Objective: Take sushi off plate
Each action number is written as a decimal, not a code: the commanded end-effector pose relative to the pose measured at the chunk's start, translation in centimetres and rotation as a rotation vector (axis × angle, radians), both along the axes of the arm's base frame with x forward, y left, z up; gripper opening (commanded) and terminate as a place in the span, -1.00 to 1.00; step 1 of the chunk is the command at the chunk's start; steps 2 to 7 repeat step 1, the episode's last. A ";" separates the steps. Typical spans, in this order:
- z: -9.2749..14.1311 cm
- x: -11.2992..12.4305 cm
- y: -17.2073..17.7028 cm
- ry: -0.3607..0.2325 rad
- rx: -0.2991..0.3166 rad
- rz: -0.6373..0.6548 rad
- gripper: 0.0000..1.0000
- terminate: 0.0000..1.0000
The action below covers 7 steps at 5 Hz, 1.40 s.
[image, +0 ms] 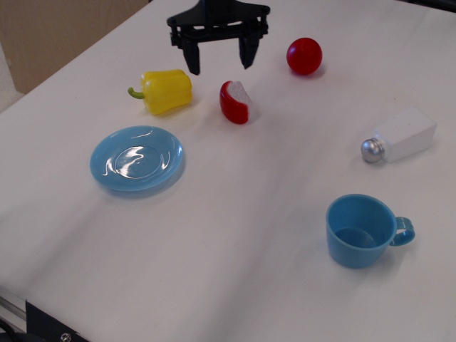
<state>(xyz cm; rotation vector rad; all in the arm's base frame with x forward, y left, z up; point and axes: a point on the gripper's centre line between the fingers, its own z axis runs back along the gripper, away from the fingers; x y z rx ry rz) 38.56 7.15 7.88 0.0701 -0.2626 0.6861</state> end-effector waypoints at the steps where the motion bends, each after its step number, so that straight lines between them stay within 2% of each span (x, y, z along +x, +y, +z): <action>1: 2.8 -0.4 -0.7 -0.077 0.017 -0.006 1.00 1.00; 7: 2.8 -0.4 -0.7 -0.077 0.017 -0.006 1.00 1.00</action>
